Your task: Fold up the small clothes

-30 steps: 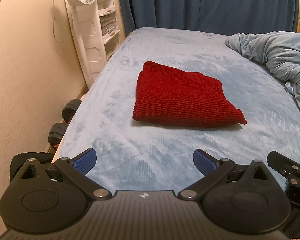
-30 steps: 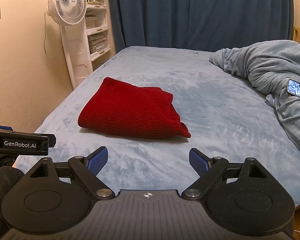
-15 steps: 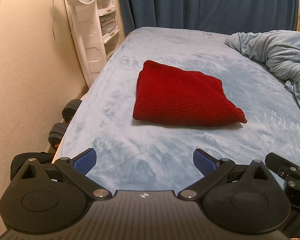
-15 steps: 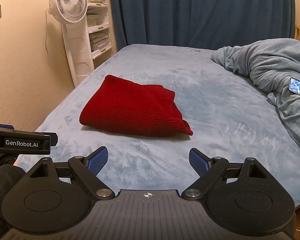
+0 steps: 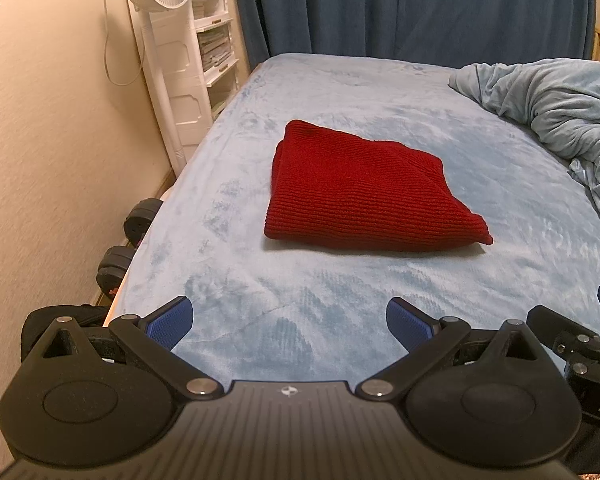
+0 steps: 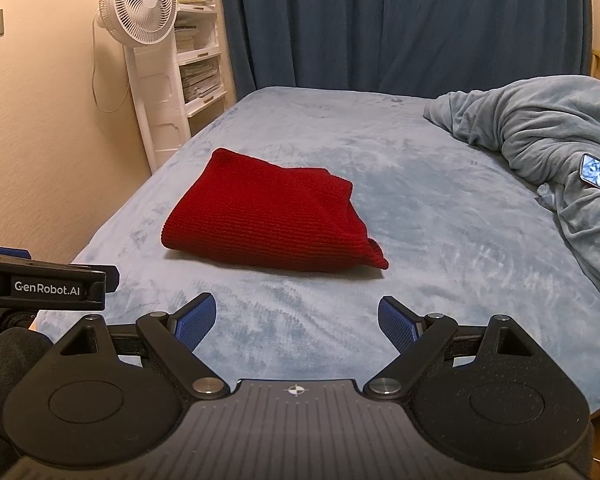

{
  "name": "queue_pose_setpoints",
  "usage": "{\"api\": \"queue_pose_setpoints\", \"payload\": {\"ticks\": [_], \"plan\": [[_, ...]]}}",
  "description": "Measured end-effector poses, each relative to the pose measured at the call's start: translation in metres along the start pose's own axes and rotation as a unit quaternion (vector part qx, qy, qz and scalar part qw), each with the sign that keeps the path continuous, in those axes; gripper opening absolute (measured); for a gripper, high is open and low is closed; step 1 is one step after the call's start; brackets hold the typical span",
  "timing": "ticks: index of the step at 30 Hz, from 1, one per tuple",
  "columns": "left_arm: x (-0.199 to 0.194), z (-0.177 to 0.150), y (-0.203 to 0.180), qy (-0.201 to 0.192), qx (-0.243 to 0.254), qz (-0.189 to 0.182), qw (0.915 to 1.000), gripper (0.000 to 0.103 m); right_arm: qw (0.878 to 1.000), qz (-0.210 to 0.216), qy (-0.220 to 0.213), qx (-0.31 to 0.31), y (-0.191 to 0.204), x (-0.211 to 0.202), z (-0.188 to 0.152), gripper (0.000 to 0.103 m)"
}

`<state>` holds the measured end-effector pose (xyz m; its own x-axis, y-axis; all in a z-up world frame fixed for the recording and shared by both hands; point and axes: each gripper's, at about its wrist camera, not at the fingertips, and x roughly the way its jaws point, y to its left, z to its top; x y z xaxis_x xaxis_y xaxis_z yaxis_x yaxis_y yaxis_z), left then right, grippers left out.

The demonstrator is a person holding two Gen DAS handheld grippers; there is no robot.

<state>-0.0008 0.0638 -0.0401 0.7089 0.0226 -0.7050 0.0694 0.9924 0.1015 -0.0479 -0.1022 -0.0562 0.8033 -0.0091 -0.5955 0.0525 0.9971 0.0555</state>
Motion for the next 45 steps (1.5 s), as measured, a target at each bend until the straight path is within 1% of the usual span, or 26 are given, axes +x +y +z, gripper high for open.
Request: {"api": "queue_pose_setpoints", "payload": {"ticks": [12, 16, 19, 24, 45], "plan": [[0.0001, -0.0022, 0.0025, 0.004, 0.003, -0.003, 1.0, 0.103, 1.0, 0.001, 0.008, 0.001, 0.0011, 0.0018, -0.0006, 0.097], [0.0002, -0.0022, 0.0022, 0.004, 0.003, -0.002, 1.0, 0.103, 1.0, 0.001, 0.01, 0.001, 0.0004, 0.0018, -0.0006, 0.098], [-0.0001, -0.0021, 0.0017, 0.004, 0.003, -0.002, 1.0, 0.103, 1.0, 0.001, 0.012, 0.0, 0.0001, 0.0024, -0.0002, 0.102], [-0.0002, -0.0025, 0.0019, 0.004, 0.003, -0.003, 1.0, 0.103, 1.0, -0.004, 0.016, -0.001, 0.0001, 0.0038, 0.001, 0.102], [0.0, -0.0017, 0.0025, 0.005, 0.005, -0.002, 1.0, 0.103, 1.0, 0.0, 0.016, -0.009, 0.0015, 0.0051, 0.0001, 0.102]]}}
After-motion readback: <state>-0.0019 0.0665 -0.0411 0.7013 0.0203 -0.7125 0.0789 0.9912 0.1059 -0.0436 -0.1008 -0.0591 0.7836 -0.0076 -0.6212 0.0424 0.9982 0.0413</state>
